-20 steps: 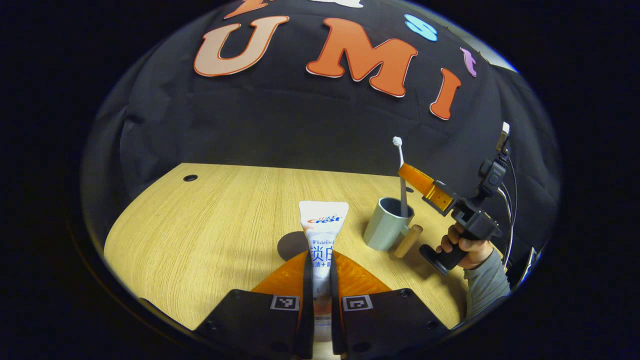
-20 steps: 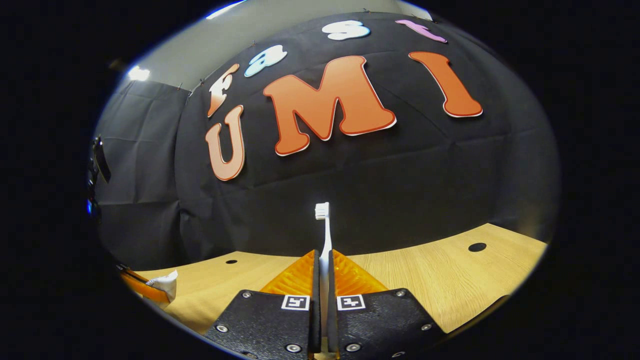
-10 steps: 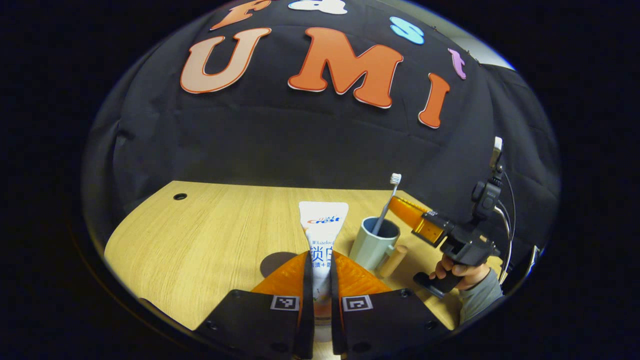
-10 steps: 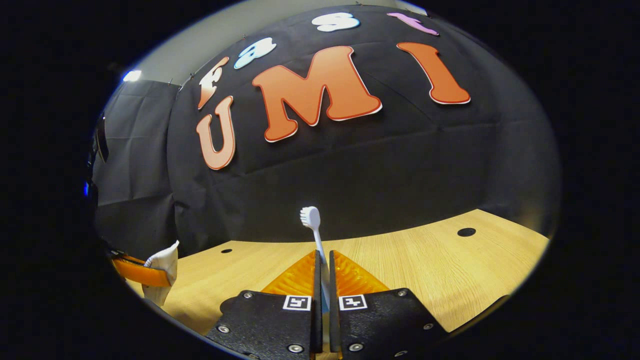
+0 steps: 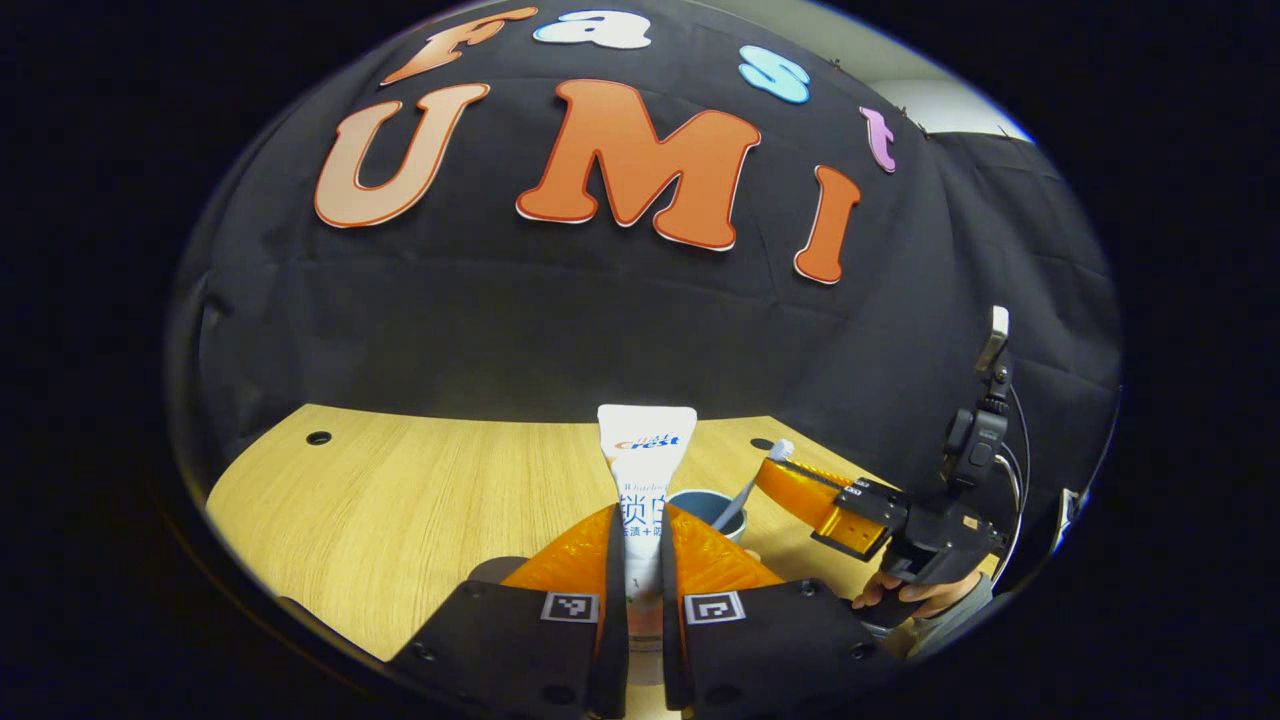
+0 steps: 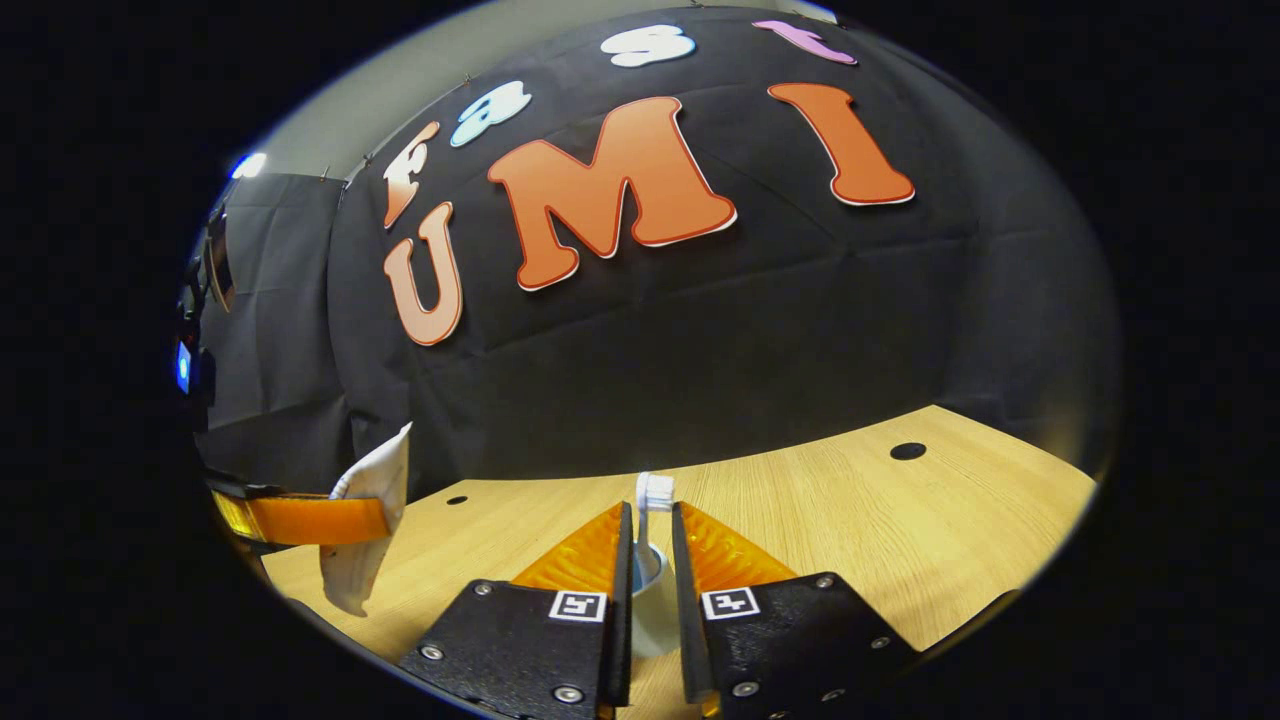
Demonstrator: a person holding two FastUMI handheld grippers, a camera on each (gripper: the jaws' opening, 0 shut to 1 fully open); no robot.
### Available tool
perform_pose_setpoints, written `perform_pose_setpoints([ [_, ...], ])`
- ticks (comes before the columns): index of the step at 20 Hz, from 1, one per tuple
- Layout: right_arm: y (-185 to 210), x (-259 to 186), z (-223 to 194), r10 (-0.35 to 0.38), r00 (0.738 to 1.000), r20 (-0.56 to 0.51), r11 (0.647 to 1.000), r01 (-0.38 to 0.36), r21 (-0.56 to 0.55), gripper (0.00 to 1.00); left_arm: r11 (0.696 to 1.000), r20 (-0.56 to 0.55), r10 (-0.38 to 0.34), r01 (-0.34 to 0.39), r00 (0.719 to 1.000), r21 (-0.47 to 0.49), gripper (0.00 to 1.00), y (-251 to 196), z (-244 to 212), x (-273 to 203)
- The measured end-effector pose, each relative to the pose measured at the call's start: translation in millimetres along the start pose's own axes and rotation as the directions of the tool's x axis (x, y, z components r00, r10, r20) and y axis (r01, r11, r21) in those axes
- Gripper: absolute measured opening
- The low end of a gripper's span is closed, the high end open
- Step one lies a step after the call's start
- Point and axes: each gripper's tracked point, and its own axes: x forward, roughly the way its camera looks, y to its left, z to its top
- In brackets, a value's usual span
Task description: Put the toothbrush and toothpaste on the desktop into the cup, then pick up the cup and place it on the coaster on the desktop.
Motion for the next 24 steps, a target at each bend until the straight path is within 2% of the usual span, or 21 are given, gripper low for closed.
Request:
perform_pose_setpoints([
  [3,-3,-16,1,-0.006,1.000,-0.010,1.000,0.006,-0.017,0.32,1.000,0.024,-0.025,0.025,0.999,-0.001,0.17,-12,8,11],
  [8,-5,-41,0,-0.001,1.000,-0.027,1.000,0.000,-0.015,0.42,0.998,0.122,-0.066,0.065,0.990,0.008,0.17,-30,30,27],
  [10,-1,-53,-1,0.015,0.999,-0.040,1.000,-0.015,-0.003,0.49,0.996,0.159,-0.088,0.089,0.983,0.000,0.17,-36,38,35],
  [17,-7,-89,0,-0.012,0.999,-0.036,0.997,0.010,-0.077,0.70,0.991,0.246,-0.132,0.137,0.960,-0.004,0.17,-50,53,55],
  [19,-11,-97,-1,-0.025,0.999,-0.034,0.996,0.022,-0.091,0.74,0.989,0.261,-0.143,0.149,0.955,-0.003,0.17,-52,55,62],
  [24,-17,-110,-3,-0.050,0.998,-0.040,0.994,0.046,-0.096,0.76,0.984,0.293,-0.162,0.178,0.942,-0.029,0.17,-56,58,77],
])
